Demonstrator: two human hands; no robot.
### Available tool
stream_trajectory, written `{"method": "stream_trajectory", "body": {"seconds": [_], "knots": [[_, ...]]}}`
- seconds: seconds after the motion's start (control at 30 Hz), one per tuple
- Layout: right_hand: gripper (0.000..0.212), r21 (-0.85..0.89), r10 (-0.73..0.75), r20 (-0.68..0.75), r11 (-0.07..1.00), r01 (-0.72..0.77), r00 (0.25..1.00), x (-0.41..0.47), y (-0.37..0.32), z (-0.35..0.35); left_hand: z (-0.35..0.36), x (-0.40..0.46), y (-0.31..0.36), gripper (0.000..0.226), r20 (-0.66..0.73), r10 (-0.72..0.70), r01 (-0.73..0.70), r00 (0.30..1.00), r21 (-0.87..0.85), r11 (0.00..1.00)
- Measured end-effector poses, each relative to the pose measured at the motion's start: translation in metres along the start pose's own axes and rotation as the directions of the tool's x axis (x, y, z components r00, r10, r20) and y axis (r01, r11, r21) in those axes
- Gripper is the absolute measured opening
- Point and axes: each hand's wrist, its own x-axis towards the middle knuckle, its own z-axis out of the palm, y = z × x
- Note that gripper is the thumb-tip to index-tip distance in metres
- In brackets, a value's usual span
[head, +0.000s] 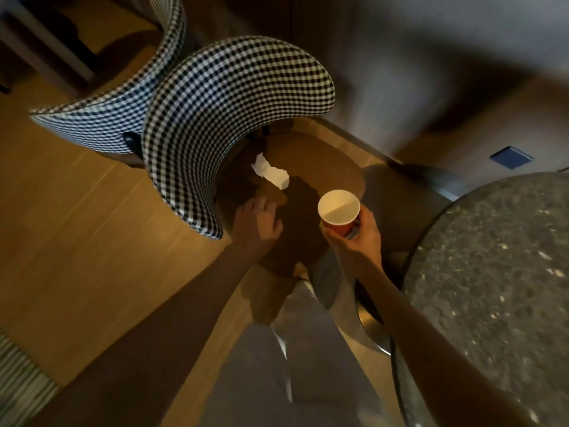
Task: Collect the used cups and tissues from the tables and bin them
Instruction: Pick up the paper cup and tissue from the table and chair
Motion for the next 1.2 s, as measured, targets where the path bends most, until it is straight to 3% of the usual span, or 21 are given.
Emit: {"method": "stream_trajectory", "body": {"seconds": [0.13,0.3,0.43,0.63,0.73,0.97,1.2], "knots": [[0.073,-0.054,0.099,-0.031,0.994,-0.1,0.995,0.066,0.003,0.028,0.021,0.081,-0.013,0.054,0.027,-0.008,0.009,1.0,-0.01,1.0],[0.071,-0.23,0.01,-0.036,0.973,-0.018,0.999,0.118,0.038,0.071,0.064,0.162,-0.04,0.063,0.135,-0.033,0.041,0.99,-0.057,0.998],[0.081,-0.187,0.128,-0.053,0.973,-0.136,0.99,0.153,0.073,0.095,0.106,0.221,-0.065,0.075,0.172,0.0,0.003,0.985,-0.02,1.0],[0.081,-0.165,0.14,-0.194,0.971,-0.173,0.971,0.178,0.105,0.137,0.169,0.272,-0.088,0.086,0.13,0.058,-0.075,0.99,0.124,0.989],[0.08,-0.152,0.163,-0.24,0.967,-0.203,0.957,0.185,0.112,0.159,0.188,0.286,-0.099,0.078,0.12,0.075,-0.078,0.99,0.021,0.997],[0.078,-0.09,0.194,-0.304,0.969,-0.231,0.933,0.184,0.113,0.186,0.207,0.266,-0.116,0.037,-0.03,0.228,-0.23,0.973,-0.137,0.964],[0.079,-0.068,0.178,-0.373,0.973,-0.218,0.91,0.162,0.091,0.178,0.166,0.25,-0.11,0.024,-0.125,0.245,-0.272,0.961,-0.304,0.913]]}}
